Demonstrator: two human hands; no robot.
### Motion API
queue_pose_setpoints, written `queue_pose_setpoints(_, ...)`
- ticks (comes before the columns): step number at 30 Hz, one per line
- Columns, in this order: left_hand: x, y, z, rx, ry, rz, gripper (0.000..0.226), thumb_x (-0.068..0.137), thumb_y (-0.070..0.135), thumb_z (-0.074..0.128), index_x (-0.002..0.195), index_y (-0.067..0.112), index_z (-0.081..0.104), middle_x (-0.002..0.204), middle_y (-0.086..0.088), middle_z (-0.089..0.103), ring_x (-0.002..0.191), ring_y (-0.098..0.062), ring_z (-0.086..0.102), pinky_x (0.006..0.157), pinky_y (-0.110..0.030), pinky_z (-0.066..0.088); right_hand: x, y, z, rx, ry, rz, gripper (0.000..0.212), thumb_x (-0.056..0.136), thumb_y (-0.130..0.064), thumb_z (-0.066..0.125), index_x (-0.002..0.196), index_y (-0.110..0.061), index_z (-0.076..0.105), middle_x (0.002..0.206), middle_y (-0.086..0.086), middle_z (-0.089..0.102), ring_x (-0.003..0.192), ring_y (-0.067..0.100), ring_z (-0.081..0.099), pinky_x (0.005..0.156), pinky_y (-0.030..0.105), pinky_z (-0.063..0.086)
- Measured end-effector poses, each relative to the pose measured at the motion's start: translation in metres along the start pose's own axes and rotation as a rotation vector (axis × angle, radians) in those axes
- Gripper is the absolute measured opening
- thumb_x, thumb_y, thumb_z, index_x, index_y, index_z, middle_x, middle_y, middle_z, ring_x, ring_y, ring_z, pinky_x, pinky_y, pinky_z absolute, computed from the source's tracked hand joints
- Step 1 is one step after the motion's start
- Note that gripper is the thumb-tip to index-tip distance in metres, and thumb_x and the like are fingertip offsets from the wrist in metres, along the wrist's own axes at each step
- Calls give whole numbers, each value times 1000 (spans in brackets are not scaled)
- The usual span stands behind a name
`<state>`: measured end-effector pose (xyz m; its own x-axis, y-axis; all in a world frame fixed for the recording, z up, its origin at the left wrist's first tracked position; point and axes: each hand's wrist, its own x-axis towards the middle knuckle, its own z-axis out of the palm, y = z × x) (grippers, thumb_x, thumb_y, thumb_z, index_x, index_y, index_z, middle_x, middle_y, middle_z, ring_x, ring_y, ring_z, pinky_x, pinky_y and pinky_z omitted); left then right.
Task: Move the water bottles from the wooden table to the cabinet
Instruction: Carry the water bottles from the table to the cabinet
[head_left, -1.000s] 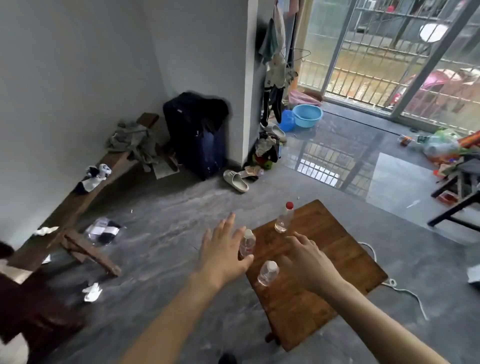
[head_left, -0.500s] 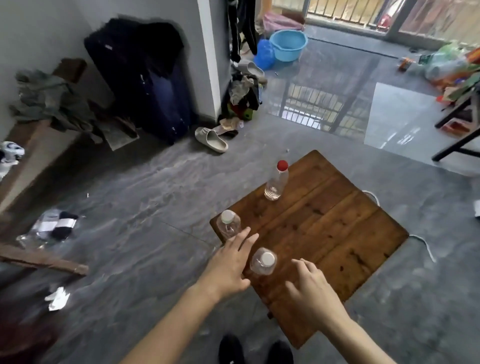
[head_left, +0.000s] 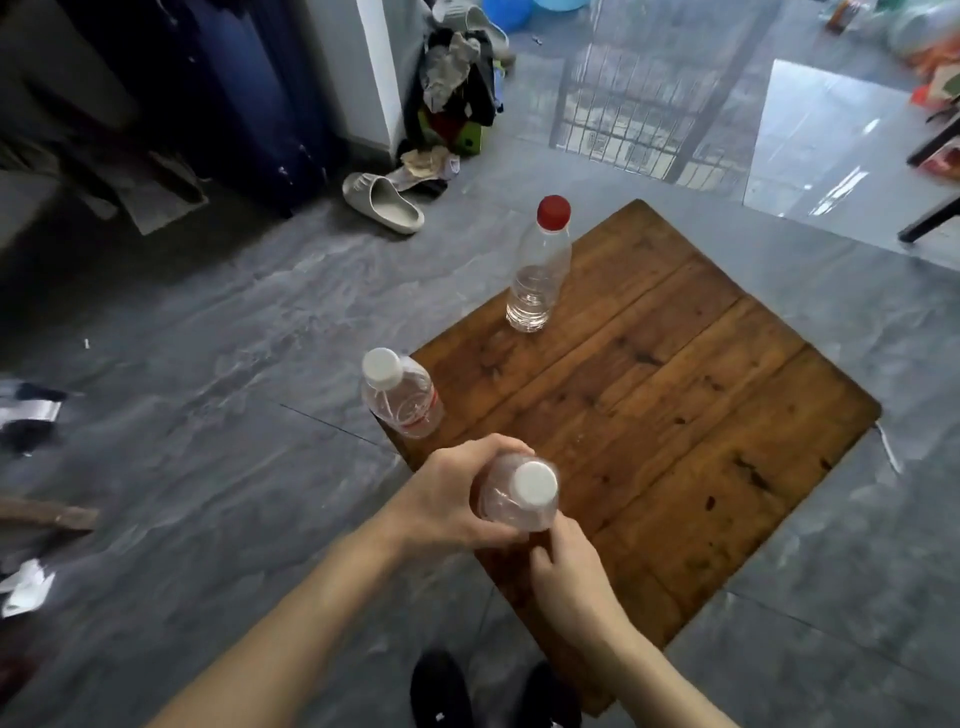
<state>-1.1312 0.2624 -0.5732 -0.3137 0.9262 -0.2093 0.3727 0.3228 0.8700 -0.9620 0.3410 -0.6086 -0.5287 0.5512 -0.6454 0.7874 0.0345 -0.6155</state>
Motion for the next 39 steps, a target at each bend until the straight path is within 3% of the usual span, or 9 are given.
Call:
queue_pose_setpoints(4,0,46,-24,-60,161,39,70,64,49,93,124,42,58,111,27,70,105,-1,70,87,-13,52,-5,-24,-18,930,-71,354,29,96,-5,45,114,-16,67,101,10,78,104,29,70,91,44,56)
queue_pose_setpoints(9,7,122,-63,-33,176,126,78,63,42,95,127,38,51,111,18,72,108,0,70,89,-18,57,-33,-64,-73,1322,-225,319,40,100,-27,40,123,-5,64,122,21,70,113,35,67,100,52,50)
queue_pose_setpoints(14,10,224,-103,6,189,223,77,70,34,95,135,22,54,115,17,70,106,2,70,88,-13,54,-81,-122,-136,1411,-345,263,57,95,-42,47,126,3,64,129,24,65,124,35,60,101,45,48)
queue_pose_setpoints(18,-4,312,-129,-11,187,241,74,75,35,90,138,38,51,121,17,71,113,3,67,93,-8,48,-136,-164,-194,1434,-382,160,64,90,-50,51,119,5,68,132,24,63,122,36,62,105,46,45)
queue_pose_setpoints(23,-26,416,-141,-94,265,256,75,62,42,93,120,68,53,119,26,70,112,3,67,92,-9,49,-205,-194,-255,1458,-414,57,75,84,-60,49,119,4,69,133,25,62,118,38,64,94,47,55)
queue_pose_setpoints(28,-42,491,-142,-162,257,285,72,58,43,92,122,46,62,118,15,74,112,-6,70,95,-24,57,-259,-202,-313,1431,-417,-60,74,86,-57,46,124,4,65,137,27,58,120,42,62,101,50,48)
queue_pose_setpoints(32,-50,543,-137,-180,247,355,59,62,40,89,111,61,64,118,17,74,112,-6,71,86,-14,54,-292,-203,-351,1444,-424,-138,74,94,-57,41,126,6,63,139,28,56,122,45,59,99,49,52)
queue_pose_setpoints(36,-47,578,-133,-183,213,398,59,62,40,89,113,57,64,119,13,74,115,-11,70,91,-29,59,-313,-203,-377,1506,-411,-137,79,95,-59,39,135,8,52,138,32,55,120,50,59,90,56,57)
queue_pose_setpoints(39,-44,599,-128,-166,135,438,68,60,41,88,122,40,61,123,6,73,120,-16,67,101,-46,57,-325,-200,-385,1610,-415,-130,83,97,-63,33,138,7,46,139,34,53,121,52,57,92,57,55)
